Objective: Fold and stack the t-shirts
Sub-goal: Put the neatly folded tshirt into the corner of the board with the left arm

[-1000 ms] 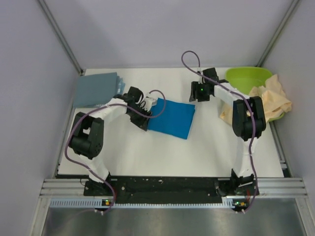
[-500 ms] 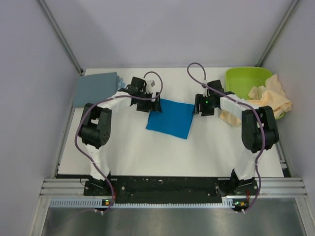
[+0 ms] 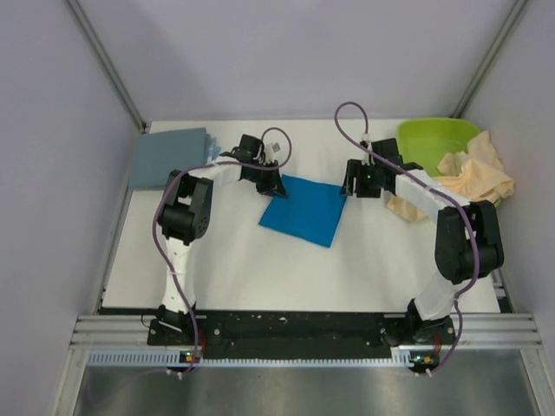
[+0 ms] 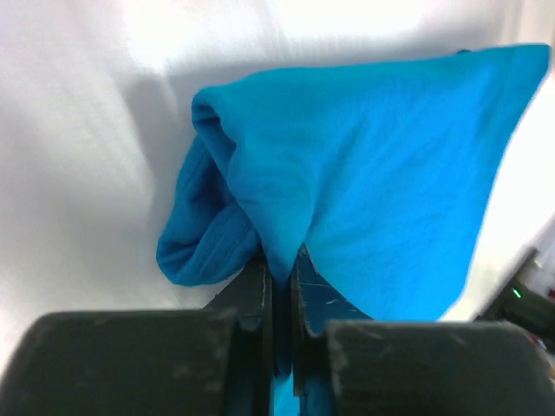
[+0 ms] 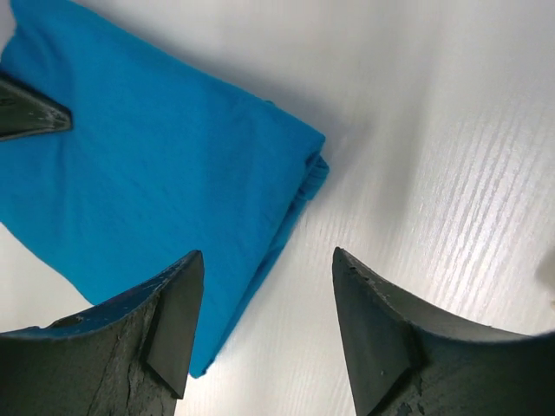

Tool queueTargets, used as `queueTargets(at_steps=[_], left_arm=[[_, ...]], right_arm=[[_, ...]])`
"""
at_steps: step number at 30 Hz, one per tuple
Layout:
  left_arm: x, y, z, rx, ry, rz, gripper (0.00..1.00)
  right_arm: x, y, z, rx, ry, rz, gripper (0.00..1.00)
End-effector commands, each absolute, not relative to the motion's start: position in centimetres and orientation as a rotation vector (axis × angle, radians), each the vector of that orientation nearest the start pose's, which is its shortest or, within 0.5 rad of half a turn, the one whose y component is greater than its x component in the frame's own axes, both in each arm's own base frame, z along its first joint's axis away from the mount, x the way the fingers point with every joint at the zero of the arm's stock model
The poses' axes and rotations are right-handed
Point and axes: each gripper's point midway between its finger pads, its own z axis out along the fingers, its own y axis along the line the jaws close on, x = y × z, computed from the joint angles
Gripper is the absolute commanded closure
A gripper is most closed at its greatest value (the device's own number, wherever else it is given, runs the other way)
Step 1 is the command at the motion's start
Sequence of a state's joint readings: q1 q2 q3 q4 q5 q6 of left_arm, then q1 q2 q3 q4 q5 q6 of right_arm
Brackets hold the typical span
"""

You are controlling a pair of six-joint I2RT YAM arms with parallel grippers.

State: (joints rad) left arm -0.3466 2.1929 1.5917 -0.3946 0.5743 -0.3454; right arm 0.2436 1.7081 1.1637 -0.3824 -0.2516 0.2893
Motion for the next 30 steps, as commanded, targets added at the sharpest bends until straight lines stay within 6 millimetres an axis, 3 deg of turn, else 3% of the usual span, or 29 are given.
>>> queueTargets(at_steps=[1, 5, 6, 7, 13, 20, 25, 30], left_arm=[[41.1, -28.4, 4.7, 0.229, 2.644, -1.244, 1.0], [43.1, -25.7, 8.3, 0.182, 2.506, -1.185, 1.0], [43.6, -24.7, 9.2, 0.194, 2.482, -1.151, 1.0], [43.9, -23.7, 9.8, 0.19, 2.485, -1.106, 1.0], [46.1, -16.9, 11.9, 0.205, 2.444, -0.852, 1.0], [51.7, -8.2, 15.4, 0.252, 2.358, -0.48, 1.0], [54.9, -4.1, 18.7, 0.344, 2.31, -0.204, 1.0], [55.5, -1.3, 20.9, 0.411, 2.297, 0.003, 1.0]], right_arm=[[39.1, 14.2, 12.9, -0.064, 2.391, 0.493, 0.38], [38.4, 13.2, 15.1, -0.064, 2.331, 0.454, 0.24], [38.2, 13.0, 15.5, -0.074, 2.321, 0.445, 0.03], [38.0, 12.8, 15.9, -0.077, 2.312, 0.434, 0.01], [37.3, 11.3, 17.2, -0.099, 2.288, 0.346, 0.01], [37.1, 10.0, 17.6, -0.146, 2.292, 0.242, 0.01], [37.1, 9.7, 17.8, -0.154, 2.291, 0.224, 0.01], [36.9, 9.3, 17.7, -0.164, 2.298, 0.193, 0.01]])
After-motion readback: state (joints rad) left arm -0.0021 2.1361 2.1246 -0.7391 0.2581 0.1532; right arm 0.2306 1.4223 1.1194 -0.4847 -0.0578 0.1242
